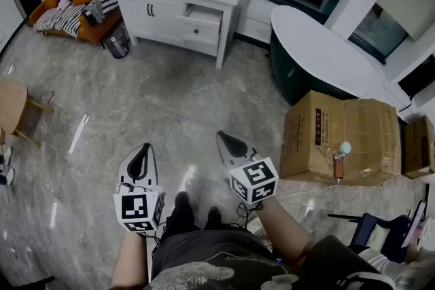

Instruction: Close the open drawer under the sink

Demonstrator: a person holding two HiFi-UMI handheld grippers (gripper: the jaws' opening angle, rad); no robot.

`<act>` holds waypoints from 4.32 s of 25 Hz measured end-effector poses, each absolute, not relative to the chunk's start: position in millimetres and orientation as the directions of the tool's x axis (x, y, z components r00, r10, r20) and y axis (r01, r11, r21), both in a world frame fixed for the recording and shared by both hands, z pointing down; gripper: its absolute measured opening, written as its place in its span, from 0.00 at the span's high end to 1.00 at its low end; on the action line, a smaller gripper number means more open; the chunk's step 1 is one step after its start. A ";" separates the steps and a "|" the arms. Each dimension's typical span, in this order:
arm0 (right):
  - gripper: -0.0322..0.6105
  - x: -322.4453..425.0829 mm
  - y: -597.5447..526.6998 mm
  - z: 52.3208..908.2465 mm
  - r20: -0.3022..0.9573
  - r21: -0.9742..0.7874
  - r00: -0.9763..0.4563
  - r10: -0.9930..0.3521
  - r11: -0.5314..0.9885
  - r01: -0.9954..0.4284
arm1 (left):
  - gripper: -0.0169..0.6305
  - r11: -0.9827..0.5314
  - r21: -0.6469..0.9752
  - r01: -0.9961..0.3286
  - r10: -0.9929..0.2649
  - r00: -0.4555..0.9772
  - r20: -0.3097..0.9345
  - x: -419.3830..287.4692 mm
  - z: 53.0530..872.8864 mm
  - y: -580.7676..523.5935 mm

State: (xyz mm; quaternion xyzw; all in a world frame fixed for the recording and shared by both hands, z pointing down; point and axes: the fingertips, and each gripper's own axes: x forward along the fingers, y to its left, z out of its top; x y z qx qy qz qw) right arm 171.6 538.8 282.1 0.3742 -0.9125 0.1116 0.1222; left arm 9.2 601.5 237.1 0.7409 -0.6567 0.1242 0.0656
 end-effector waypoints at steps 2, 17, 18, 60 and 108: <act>0.91 177.9 541.8 281.0 0.307 -0.105 -0.696 -0.650 0.703 -0.703 | 0.95 -0.128 -0.067 -0.990 -0.957 0.106 0.272 17.6 236.5 604.6; 0.91 200.3 568.3 275.4 0.214 -0.194 -0.756 -0.618 0.732 -0.653 | 0.95 -0.064 -0.012 -0.998 -0.970 0.059 0.235 31.2 232.2 630.9; 0.91 200.5 567.3 277.5 0.215 -0.195 -0.753 -0.621 0.729 -0.657 | 0.95 -0.055 -0.009 -0.998 -0.971 0.051 0.235 28.5 233.4 629.9; 0.91 46.7 218.0 342.9 0.369 -0.152 -0.378 -0.849 0.346 -0.926 | 0.95 -0.282 0.014 -0.959 -0.908 0.272 0.318 -177.5 310.1 249.3; 0.71 9.2 -201.0 608.7 0.593 -0.178 -0.221 -0.775 0.142 -0.974 | 0.95 -0.373 0.039 -0.927 -0.762 0.330 0.557 -170.5 539.7 -194.0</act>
